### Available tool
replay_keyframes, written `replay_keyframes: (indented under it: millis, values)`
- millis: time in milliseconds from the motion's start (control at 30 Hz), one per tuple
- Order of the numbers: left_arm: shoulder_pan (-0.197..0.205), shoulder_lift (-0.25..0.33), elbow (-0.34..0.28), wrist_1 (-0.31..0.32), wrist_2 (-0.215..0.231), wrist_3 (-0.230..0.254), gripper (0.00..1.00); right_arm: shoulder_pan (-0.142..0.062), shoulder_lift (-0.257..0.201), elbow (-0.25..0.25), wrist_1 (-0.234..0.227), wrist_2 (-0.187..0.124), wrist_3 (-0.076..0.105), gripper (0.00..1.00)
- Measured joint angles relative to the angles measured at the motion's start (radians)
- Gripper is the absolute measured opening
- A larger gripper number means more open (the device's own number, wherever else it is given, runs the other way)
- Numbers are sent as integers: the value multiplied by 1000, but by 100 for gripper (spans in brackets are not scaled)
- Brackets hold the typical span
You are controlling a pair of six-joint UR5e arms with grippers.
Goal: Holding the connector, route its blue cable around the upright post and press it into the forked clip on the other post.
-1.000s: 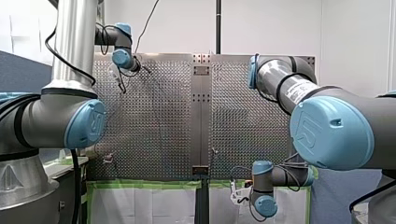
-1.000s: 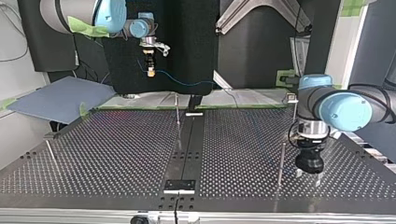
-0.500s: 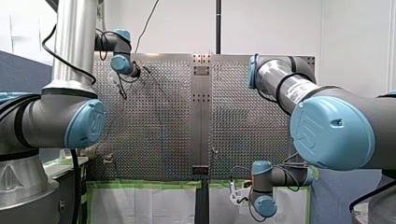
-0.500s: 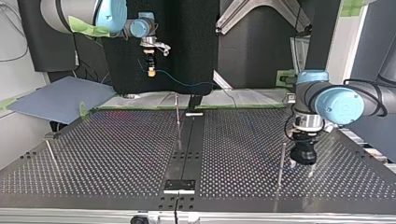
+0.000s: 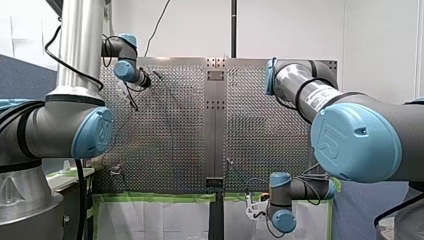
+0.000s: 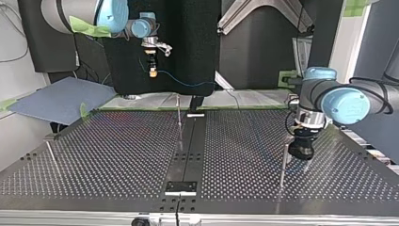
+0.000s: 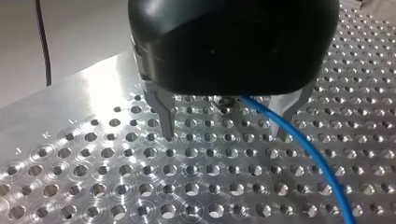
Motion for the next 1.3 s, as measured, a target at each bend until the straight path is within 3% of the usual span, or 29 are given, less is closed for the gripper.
replay_keyframes:
  millis: [433,900,1300]
  values:
    - [15,0,-1,-3,-1,2,100,2,0,0,5,1,-1,0]
    - [19,8,-1,-37,-33,59,100,3,0,0,7,1,-1,0]
    - [10,38,-1,-42,-29,64,100,5,0,0,7,0,-2,0]
